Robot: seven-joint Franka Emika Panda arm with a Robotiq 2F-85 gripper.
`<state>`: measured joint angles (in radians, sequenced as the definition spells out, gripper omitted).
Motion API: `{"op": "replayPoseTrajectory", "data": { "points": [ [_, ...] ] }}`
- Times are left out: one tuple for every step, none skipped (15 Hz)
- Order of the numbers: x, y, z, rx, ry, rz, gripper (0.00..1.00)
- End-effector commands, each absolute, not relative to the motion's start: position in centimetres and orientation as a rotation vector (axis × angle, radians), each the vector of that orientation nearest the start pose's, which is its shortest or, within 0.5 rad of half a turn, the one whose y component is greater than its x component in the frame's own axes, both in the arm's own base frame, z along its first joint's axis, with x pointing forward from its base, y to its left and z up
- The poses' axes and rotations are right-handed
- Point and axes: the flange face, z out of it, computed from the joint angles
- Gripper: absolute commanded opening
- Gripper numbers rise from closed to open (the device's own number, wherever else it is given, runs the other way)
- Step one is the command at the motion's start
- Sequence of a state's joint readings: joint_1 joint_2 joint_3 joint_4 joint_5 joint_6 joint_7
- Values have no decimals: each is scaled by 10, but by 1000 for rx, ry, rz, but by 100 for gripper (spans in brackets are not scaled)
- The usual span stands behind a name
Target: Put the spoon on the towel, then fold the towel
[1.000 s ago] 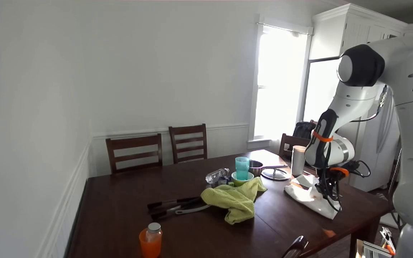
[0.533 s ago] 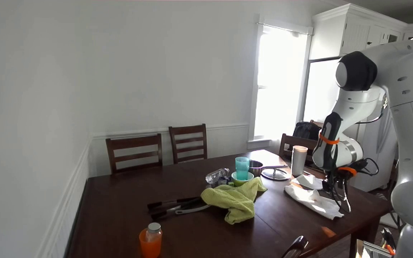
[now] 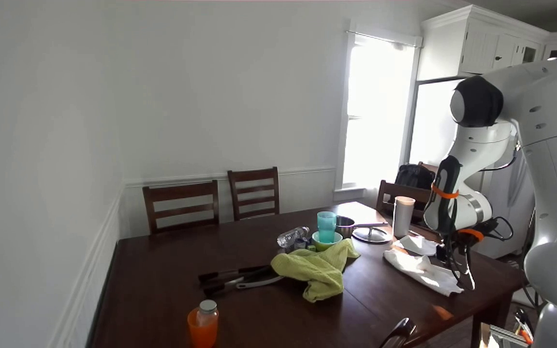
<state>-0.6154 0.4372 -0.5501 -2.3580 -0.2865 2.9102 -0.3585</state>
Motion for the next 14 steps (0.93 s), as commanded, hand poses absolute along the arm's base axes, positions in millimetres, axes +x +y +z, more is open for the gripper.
{"op": "replayPoseTrajectory", "data": {
  "points": [
    [213, -479, 185, -3364, 806, 186, 100],
    [215, -471, 186, -3353, 765, 169, 100],
    [217, -471, 183, -3363, 739, 166, 100],
    [219, -475, 178, -3360, 747, 179, 100],
    [221, -475, 176, -3352, 741, 176, 100],
    [222, -478, 175, -3353, 742, 160, 100],
    [222, -480, 174, -3352, 730, 147, 100],
    [223, -482, 172, -3347, 731, 141, 100],
    [222, -486, 171, -3344, 728, 135, 100],
    [221, -489, 169, -3338, 722, 129, 100],
    [219, -493, 168, -3337, 718, 124, 100],
    [218, -498, 167, -3333, 715, 116, 100],
    [217, -503, 166, -3332, 715, 107, 100],
    [216, -506, 164, -3329, 716, 98, 100]
  ]
}}
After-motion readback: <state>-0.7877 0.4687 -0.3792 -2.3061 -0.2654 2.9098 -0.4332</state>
